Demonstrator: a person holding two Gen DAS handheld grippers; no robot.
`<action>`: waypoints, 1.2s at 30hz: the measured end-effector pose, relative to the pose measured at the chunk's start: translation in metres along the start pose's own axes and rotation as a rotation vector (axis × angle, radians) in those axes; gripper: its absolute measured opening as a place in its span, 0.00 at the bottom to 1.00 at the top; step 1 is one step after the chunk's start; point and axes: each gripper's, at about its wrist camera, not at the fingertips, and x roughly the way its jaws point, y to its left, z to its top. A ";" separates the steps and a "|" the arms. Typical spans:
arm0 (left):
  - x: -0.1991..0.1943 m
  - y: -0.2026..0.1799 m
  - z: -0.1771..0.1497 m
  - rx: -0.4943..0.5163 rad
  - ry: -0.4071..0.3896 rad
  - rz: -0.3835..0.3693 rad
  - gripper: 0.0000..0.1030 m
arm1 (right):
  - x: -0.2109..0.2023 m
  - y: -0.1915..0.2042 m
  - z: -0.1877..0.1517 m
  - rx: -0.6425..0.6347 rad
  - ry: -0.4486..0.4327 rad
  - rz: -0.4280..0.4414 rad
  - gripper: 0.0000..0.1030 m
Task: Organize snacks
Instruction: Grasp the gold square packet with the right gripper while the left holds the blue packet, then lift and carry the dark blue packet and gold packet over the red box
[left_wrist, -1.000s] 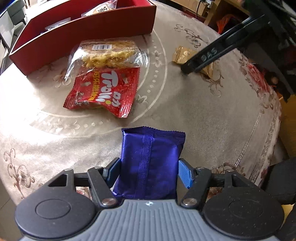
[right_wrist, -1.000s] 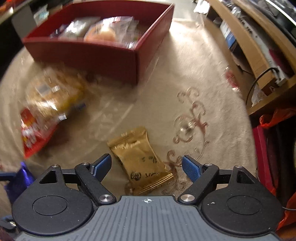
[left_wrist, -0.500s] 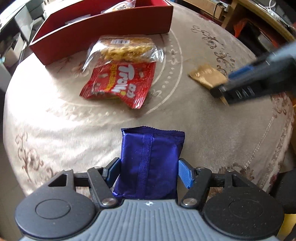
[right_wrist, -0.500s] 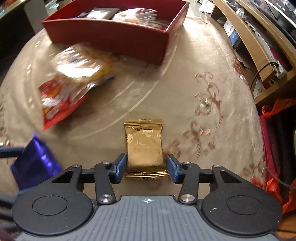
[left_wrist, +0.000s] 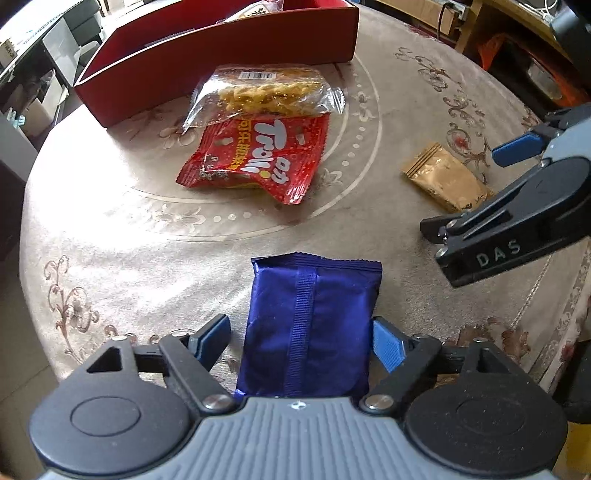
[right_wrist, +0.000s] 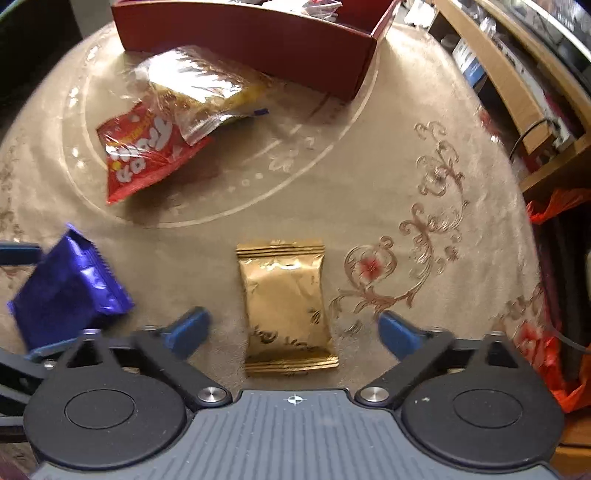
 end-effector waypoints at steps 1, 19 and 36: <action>0.001 0.001 0.000 0.002 0.000 0.004 0.82 | 0.001 -0.004 0.001 0.024 0.012 0.016 1.00; -0.008 0.009 -0.005 -0.080 0.006 -0.003 0.60 | -0.014 -0.004 -0.008 0.094 0.001 0.081 0.57; -0.034 0.022 0.001 -0.146 -0.073 -0.008 0.59 | -0.057 0.015 -0.020 0.093 -0.132 0.059 0.49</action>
